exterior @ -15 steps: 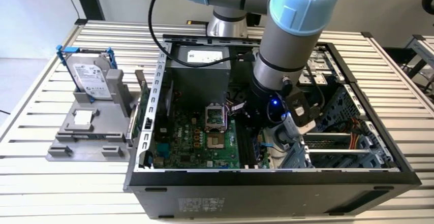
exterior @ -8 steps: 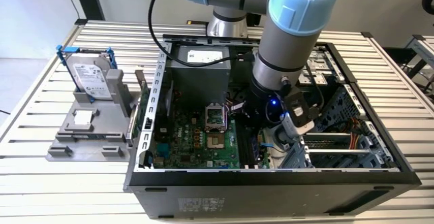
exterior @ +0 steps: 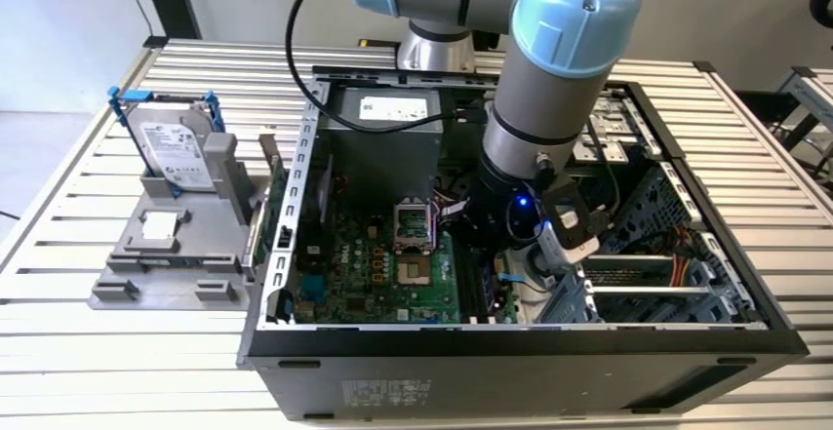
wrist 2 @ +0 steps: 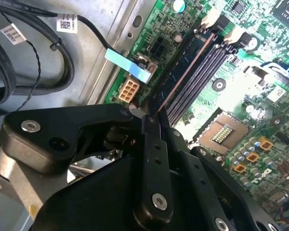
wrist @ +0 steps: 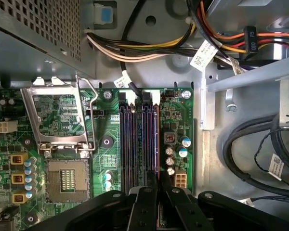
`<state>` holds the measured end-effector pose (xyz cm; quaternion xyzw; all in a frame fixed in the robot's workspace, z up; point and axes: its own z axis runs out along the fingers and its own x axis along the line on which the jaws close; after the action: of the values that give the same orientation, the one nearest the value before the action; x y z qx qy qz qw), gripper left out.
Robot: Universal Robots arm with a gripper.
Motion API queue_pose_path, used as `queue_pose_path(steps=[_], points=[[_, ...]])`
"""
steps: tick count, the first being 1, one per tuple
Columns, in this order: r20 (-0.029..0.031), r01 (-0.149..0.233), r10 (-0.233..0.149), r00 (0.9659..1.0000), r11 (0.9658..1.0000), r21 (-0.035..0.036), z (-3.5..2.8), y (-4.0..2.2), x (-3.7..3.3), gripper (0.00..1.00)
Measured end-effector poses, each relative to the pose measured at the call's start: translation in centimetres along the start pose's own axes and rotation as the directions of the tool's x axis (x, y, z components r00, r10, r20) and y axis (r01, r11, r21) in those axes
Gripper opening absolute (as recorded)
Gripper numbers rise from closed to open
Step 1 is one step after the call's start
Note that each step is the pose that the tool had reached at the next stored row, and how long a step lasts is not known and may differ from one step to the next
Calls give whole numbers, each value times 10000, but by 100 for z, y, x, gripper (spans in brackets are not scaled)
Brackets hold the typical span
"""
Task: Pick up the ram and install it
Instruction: 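Insert the ram into the slot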
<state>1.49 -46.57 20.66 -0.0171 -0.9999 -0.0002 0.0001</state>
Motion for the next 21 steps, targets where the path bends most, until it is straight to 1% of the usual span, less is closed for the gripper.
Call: queue_pose_path(steps=[5,6,7,8,17,18,21], points=[[1,1,-1,10000,10000,-5,2,1,-1,0],[4,2,-2,10000,10000,-16,8,3,-2,100],[0,0,0,10000,10000,-7,-2,1,-1,100],[0,-4,4,10000,10000,-11,-25,0,-1,100],[0,-6,6,10000,10000,-13,-435,1,0,100],[-1,-5,5,10000,10000,-13,-460,1,-1,100],[1,-5,5,10000,10000,-17,-466,1,-1,100]])
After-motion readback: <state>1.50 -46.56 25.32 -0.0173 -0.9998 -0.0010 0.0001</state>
